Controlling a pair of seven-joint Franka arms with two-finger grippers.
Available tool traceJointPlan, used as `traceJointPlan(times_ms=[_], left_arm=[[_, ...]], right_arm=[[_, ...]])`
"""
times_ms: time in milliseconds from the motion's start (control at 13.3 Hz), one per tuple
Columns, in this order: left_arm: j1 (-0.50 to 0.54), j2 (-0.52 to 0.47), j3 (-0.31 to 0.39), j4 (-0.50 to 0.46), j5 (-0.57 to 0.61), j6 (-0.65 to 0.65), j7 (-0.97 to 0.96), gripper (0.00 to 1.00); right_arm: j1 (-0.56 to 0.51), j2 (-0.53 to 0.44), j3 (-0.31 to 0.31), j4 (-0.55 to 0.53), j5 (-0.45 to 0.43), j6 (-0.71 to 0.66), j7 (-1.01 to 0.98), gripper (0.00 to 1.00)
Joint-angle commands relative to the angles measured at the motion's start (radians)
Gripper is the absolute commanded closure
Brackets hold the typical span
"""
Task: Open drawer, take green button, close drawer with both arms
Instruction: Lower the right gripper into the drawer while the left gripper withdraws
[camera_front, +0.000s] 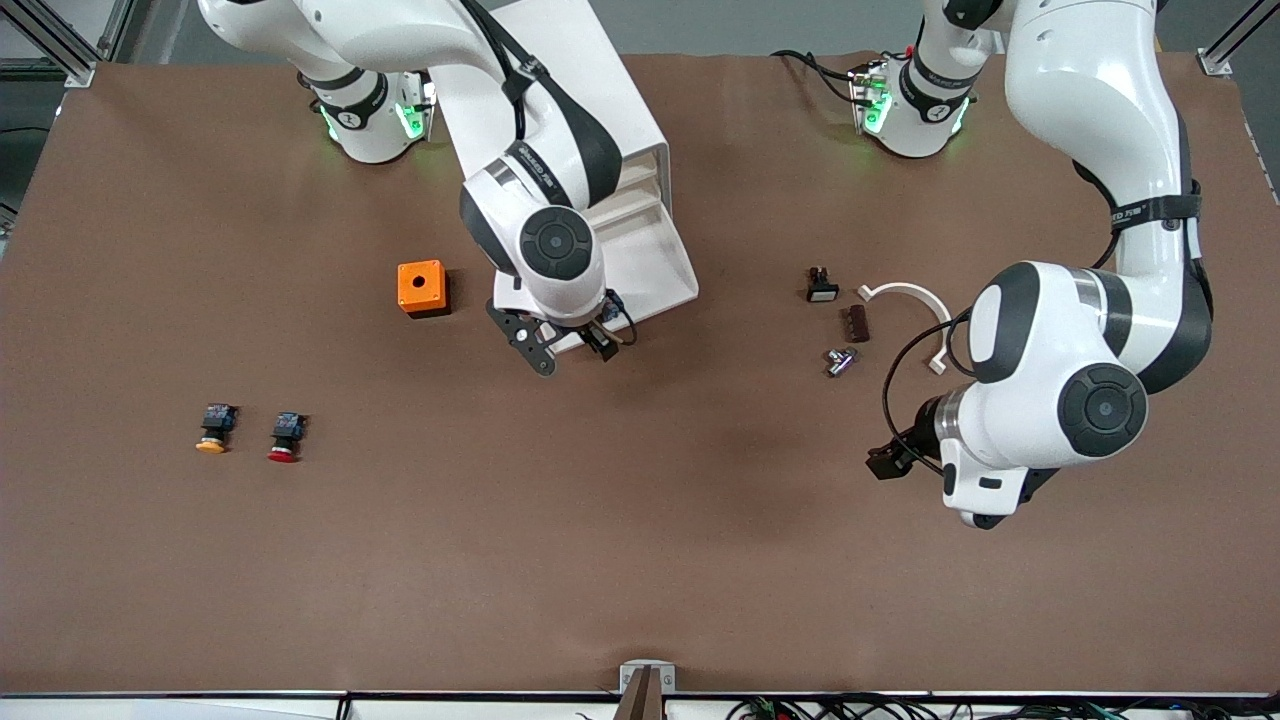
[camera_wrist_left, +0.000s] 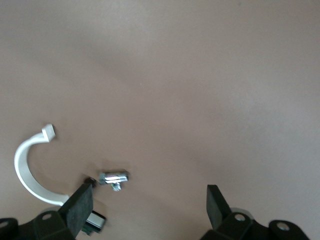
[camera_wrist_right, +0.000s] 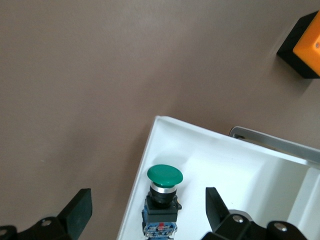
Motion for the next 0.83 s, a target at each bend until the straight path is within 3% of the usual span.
traceJointPlan(times_ms=[0, 300, 751], left_arm=[[0.012, -0.065, 0.000, -0.057, 0.023, -0.010, 0.129, 0.00], [0.001, -0.090, -0.009, -0.086, 0.124, -0.005, 0.184, 0.00], [0.004, -0.168, -0.010, -0.168, 0.131, -0.005, 0.258, 0.00]], right_arm=[[0.025, 0.030, -0.008, 0.010, 0.017, -0.006, 0.011, 0.00], [0.042, 0.033, -0.008, -0.013, 0.017, -0.007, 0.011, 0.00], [0.069, 0.054, -0.008, -0.020, 0.017, -0.010, -0.005, 0.00]])
